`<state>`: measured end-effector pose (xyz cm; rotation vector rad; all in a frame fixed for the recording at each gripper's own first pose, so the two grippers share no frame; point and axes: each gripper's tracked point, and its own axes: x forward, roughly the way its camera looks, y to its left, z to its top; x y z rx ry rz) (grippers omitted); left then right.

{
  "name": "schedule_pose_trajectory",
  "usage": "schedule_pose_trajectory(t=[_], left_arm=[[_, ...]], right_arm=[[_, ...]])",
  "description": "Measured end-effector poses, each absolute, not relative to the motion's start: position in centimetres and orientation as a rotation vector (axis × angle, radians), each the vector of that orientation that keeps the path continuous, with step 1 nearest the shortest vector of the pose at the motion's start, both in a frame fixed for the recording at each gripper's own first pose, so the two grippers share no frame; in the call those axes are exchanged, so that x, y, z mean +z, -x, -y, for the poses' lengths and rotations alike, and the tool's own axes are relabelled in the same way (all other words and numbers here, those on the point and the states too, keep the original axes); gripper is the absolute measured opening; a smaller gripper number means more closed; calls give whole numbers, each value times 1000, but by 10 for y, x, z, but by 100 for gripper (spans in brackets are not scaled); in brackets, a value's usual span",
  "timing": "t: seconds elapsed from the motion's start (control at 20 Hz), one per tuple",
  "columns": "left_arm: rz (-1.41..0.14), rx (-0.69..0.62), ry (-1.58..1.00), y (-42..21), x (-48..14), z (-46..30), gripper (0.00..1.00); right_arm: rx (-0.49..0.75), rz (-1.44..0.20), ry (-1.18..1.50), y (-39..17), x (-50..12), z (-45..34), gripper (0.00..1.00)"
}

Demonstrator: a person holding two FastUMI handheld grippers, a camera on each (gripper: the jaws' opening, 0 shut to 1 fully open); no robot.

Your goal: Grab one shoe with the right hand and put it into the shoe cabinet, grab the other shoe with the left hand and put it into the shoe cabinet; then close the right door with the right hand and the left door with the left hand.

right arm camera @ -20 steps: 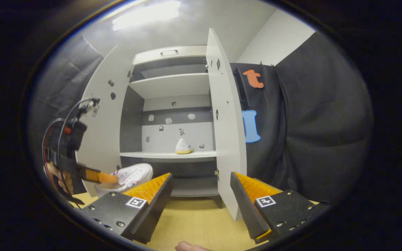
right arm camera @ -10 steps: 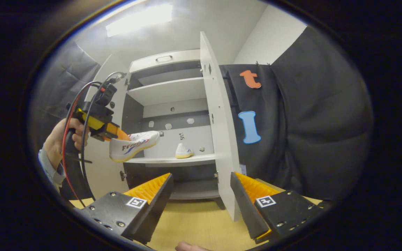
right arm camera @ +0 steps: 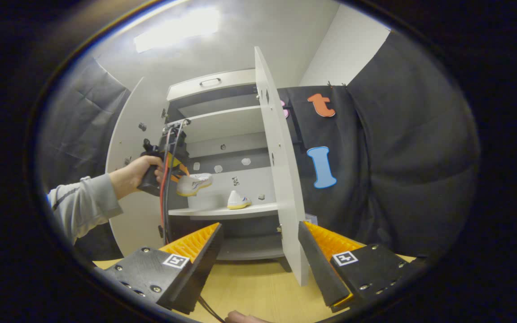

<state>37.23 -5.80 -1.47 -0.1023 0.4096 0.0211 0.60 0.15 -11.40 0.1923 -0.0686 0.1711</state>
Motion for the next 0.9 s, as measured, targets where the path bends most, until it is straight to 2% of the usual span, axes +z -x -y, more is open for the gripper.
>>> schedule_pose_trajectory(t=[0.35, 0.6, 0.75, 0.85, 0.9], left_arm=[[-471, 23, 130, -434, -68, 65, 0], [-551, 67, 132, -444, -107, 47, 0], [-564, 29, 160, -446, -113, 49, 0], [-552, 9, 195, -447, -111, 55, 3], [-548, -3, 201, -444, -109, 56, 9]], right_arm=[[204, 48, -170, -15, -125, -19, 100], [210, 34, -181, -19, -131, -22, 100], [197, 42, -194, -20, -127, -20, 100], [188, 44, -188, -19, -126, -19, 100], [178, 47, -181, -18, -125, -17, 100]])
